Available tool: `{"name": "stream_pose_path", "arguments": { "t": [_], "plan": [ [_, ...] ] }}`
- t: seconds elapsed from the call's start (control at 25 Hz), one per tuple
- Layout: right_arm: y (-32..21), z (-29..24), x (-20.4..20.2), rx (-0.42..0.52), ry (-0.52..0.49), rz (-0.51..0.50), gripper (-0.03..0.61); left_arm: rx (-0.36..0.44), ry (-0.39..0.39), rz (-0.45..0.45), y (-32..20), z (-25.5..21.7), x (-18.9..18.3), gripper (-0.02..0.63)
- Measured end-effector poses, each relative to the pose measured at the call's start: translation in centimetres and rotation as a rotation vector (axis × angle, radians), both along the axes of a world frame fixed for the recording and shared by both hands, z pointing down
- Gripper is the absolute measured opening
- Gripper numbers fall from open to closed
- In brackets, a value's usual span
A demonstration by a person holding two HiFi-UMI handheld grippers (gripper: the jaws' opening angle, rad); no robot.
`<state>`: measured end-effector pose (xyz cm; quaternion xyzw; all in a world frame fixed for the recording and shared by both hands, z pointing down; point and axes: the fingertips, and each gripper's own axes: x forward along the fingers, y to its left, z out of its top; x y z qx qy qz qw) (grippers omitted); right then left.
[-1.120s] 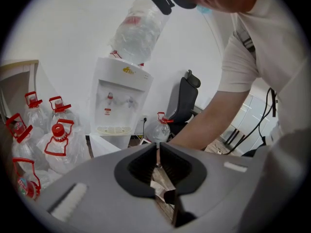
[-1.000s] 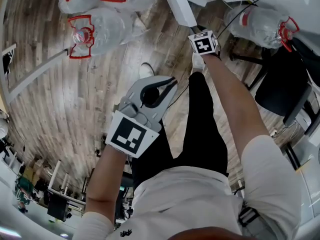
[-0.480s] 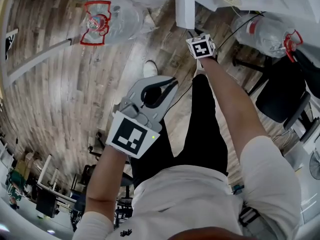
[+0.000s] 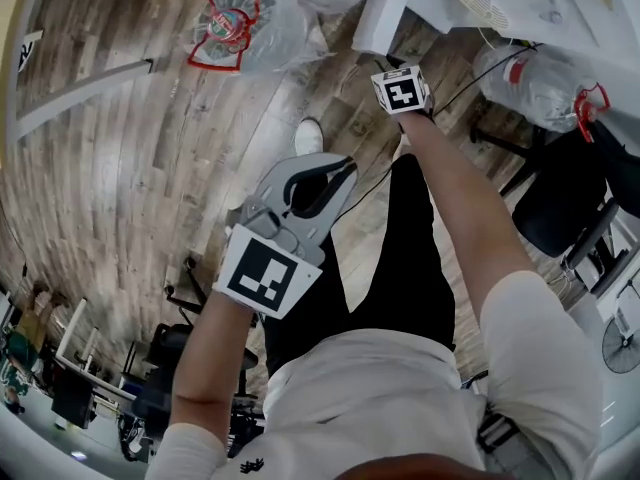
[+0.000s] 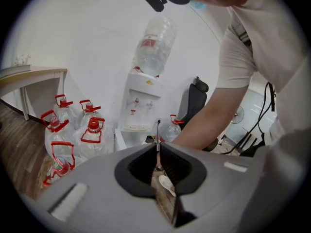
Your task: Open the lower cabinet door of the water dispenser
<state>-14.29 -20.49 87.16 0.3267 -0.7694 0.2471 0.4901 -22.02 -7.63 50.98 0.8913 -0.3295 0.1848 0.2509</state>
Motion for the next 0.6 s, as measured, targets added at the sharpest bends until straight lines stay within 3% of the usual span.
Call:
{"name": "stream_pose_path", "arguments": {
  "t": [0.6],
  "plan": [
    [-0.9, -0.6, -5.8, 0.013, 0.002, -0.039, 0.104, 0.007, -0.003, -0.052, 1.5, -0.4, -5.0, 0.058]
  ]
}}
